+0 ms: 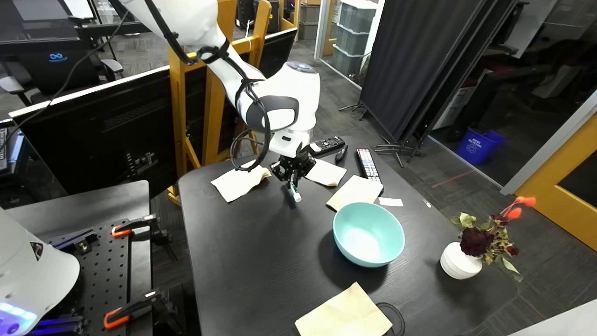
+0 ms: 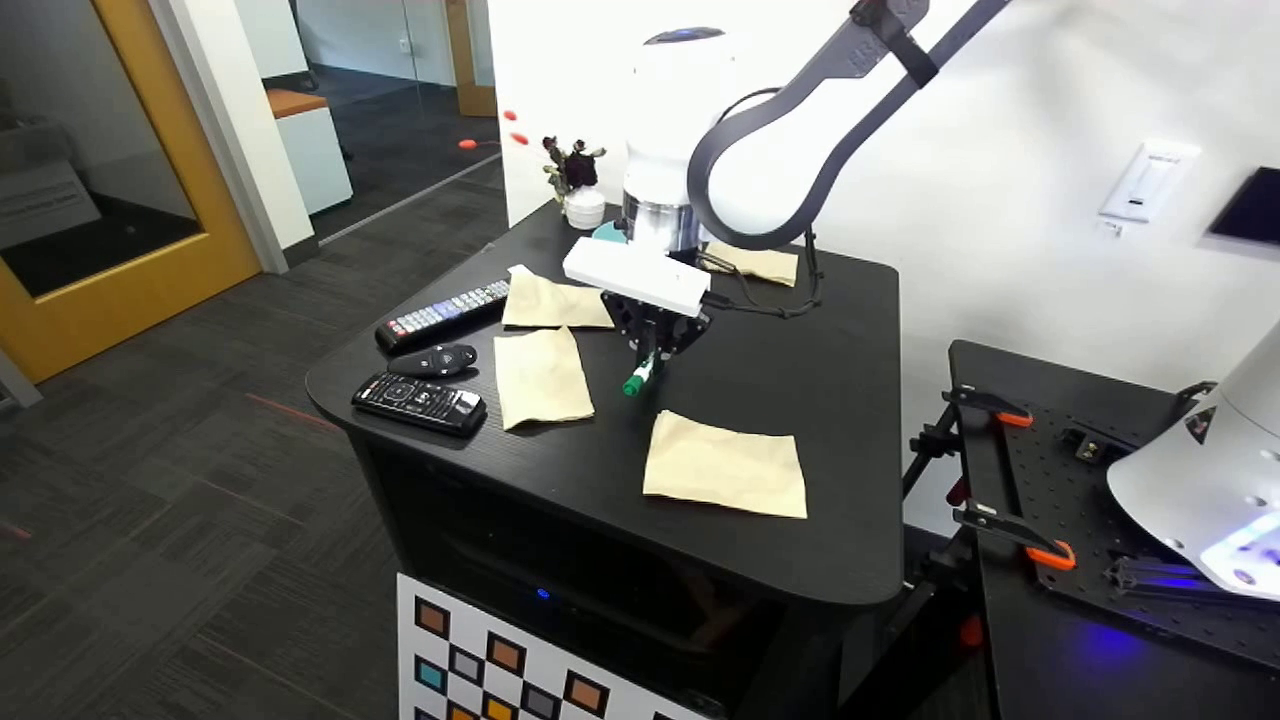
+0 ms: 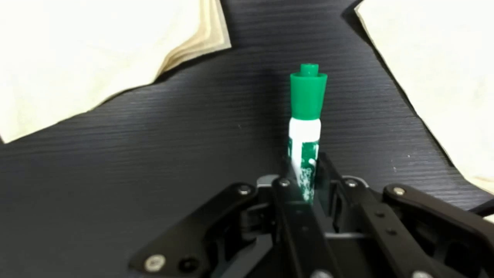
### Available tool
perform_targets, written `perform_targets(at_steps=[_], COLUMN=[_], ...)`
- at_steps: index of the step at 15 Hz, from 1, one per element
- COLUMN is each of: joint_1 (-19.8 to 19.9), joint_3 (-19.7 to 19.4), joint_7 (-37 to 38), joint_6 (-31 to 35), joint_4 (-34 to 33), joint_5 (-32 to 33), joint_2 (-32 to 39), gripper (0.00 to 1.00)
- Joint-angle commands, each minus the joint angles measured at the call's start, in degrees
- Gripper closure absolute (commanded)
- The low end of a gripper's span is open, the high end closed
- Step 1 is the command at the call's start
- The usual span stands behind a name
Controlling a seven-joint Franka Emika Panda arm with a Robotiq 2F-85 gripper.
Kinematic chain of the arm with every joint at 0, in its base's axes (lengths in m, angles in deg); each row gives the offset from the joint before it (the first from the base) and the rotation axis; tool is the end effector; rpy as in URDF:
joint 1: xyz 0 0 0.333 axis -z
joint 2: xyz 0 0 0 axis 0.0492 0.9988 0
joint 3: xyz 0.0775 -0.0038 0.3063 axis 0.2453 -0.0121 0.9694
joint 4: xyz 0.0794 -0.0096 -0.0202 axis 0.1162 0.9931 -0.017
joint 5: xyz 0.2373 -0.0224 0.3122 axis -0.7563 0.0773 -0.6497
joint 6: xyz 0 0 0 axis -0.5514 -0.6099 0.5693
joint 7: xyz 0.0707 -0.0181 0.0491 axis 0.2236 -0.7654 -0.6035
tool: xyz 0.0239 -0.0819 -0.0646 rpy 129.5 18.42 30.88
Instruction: Remove the marker from the bowl and put it on the table
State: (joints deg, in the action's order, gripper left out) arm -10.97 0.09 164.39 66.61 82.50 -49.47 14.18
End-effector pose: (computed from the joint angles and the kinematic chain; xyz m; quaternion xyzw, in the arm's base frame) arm 0.5934 0.0441 0.1937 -0.6836 0.7298 -0.0100 0.0040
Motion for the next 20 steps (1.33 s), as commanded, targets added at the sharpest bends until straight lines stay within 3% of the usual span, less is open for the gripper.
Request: perform_targets(at_steps=[1,3,9,10,19,20], joint_1=[-0.9,-1.09,-3.13,-3.47,-3.13,-2.41], joint_3=[-0.59,-0.73,-1.6,-1.68,-0.62,0.01], joint_7=[1.47,1.51,1.75,1.76,2.03,0.9], joint_6=[-0.43,-0.41,-0.86,-1.37,-6.73,-5.19], joint_4=[-2.75,-2.82,0.92,1.65,7.09,4.61], joint_5=[-0.94,-0.71,1.45,1.96,6.67,5.79], joint_2=[1.92,1.72,-3.89,-5.09,-13.13,-10.12], gripper=[0.55,0.49,0.04,0.01,0.0,0.0])
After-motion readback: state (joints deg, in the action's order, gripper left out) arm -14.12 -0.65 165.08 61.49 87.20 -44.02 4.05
